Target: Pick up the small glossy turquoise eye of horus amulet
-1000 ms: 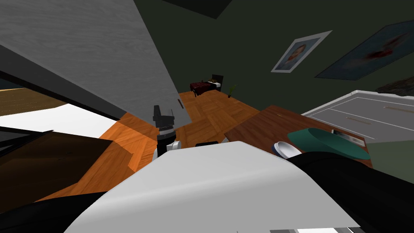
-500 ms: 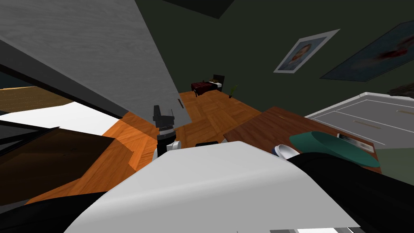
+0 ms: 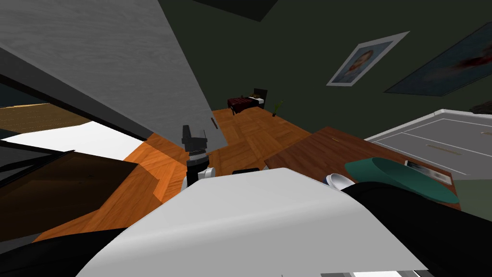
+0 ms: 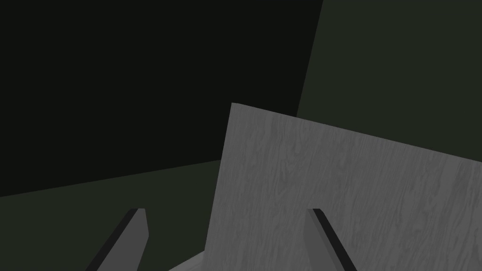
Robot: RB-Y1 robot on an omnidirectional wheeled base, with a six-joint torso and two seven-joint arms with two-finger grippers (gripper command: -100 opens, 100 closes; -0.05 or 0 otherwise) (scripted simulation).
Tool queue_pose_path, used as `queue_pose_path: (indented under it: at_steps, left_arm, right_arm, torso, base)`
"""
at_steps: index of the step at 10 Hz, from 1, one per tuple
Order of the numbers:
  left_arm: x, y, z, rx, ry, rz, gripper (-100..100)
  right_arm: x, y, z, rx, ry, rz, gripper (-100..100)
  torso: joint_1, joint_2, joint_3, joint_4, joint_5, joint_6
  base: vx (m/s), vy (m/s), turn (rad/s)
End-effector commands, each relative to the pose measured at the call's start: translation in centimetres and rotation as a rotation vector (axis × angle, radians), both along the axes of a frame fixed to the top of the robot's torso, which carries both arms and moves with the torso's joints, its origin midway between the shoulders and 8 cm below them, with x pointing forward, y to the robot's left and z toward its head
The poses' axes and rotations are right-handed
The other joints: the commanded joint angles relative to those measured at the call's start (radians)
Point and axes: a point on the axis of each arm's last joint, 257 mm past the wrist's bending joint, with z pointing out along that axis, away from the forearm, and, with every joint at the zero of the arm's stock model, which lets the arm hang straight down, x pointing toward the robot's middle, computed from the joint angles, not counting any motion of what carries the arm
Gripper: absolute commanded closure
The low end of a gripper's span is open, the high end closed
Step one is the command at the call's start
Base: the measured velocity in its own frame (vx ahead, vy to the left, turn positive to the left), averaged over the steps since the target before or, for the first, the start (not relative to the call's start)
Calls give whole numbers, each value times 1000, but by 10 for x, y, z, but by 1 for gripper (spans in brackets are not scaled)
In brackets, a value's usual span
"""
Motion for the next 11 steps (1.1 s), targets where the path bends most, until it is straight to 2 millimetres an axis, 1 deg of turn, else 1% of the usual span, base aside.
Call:
queue_pose_path:
  at_steps: [1, 2, 3, 4, 5, 6, 7, 9, 10, 11]
  left_arm:
    - [0, 0, 0, 0, 0, 0, 0]
    - [0, 0, 0, 0, 0, 0, 0]
    - [0, 0, 0, 0, 0, 0, 0]
    - [0, 0, 0, 0, 0, 0, 0]
    - [0, 0, 0, 0, 0, 0, 0]
    - [0, 0, 0, 0, 0, 0, 0]
    - [0, 0, 0, 0, 0, 0, 0]
    - [0, 0, 0, 0, 0, 0, 0]
    - [0, 0, 0, 0, 0, 0, 0]
    - [0, 0, 0, 0, 0, 0, 0]
  right_arm:
    - [-7, 13, -3, 4, 4, -6, -100]
    - [-2, 7, -2, -8, -9, -10, -100]
    - [-18, 27, -5, 10, 14, -9, -100]
    - [-8, 15, -1, -15, -10, -17, -100]
    - [-23, 33, -3, -1, 13, -16, -100]
    - [-15, 23, 0, -22, -6, -22, -100]
    - [-30, 39, -1, -12, 17, -21, -100]
    - [-19, 24, 4, -42, -8, -29, -100]
    - [-34, 39, 5, -38, 15, -27, -100]
    - [-29, 30, 8, -54, 3, -31, -100]
  torso:
    - [0, 0, 0, 0, 0, 0]
    - [-1, 0, 0, 0, 0, 0]
    - [-2, 0, 0, 0, 0, 0]
    - [-3, 0, 0, 0, -1, 0]
    - [-3, 0, 0, 0, -1, 0]
    - [-4, -1, 0, 0, -1, 0]
    - [-2, 0, 0, 0, -1, 0]
    - [0, 1, 0, 0, 0, 0]
    - [0, 0, 0, 0, 0, 0]
    - [0, 1, 1, 0, 0, 0]
  base:
    - [5, -25, 46]
    - [9, -37, 32]
    - [6, -55, 53]
    - [7, -50, 27]
    - [12, -63, 58]
    - [3, -39, 34]
    - [-20, -15, 65]
    - [-2, -2, 8]
    - [-21, -18, 68]
    - [-17, -15, 57]
